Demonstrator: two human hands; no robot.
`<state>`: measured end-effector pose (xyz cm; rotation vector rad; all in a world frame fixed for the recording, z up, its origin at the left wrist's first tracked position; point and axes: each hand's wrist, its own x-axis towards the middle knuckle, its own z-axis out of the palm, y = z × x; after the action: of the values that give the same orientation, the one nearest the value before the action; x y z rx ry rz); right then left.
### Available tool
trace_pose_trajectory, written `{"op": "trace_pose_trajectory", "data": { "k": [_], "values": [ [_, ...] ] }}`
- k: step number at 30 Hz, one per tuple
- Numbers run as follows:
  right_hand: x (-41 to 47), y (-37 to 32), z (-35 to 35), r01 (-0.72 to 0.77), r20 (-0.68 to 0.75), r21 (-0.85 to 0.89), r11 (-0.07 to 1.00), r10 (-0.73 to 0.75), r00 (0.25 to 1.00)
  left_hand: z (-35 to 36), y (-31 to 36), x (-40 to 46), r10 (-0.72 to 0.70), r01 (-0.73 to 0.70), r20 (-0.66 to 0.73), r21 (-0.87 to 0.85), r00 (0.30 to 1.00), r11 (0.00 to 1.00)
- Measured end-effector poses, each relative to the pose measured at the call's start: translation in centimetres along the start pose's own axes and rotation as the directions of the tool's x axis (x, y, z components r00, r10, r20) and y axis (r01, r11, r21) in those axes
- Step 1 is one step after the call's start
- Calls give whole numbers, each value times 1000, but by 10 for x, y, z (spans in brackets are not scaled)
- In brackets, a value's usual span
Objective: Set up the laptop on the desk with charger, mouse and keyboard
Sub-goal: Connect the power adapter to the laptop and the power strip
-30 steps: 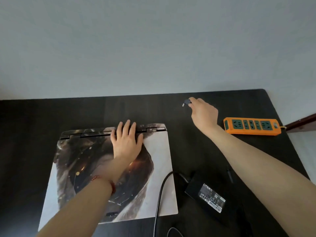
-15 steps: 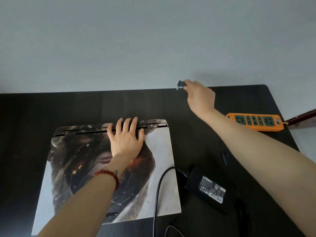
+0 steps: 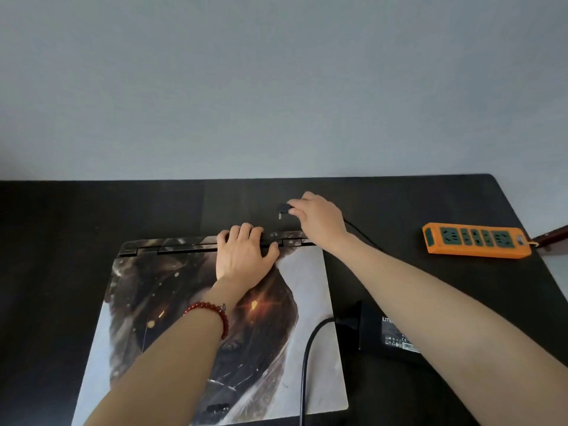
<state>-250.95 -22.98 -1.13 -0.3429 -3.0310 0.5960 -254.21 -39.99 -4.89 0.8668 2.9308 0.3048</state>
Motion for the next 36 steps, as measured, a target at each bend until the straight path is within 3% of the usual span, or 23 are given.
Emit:
{"op": "trace_pose_trajectory", "data": {
  "k": [5,7,11,23,36],
  "values": [
    [2,-8,25,-50,49,24,998,49,998,-2,1,-3,-141,124,-131,-133,981,983],
    [5,-13,30,-58,35,79,995,56,998,-3,1,-3,-195,181,-119,-122,973,976],
    [13,-17,39,-42,40,166,985,35,999,-3,-3,-1,-192,188,-52,-61,980,980],
    [28,-18,48,0,192,186,982,-36,981,-2,-4,-3,-329,309,-134,-152,935,939],
    [28,-22,50,2,185,236,972,-47,982,0,-4,-3,-339,316,-151,-160,929,935]
  ]
}}
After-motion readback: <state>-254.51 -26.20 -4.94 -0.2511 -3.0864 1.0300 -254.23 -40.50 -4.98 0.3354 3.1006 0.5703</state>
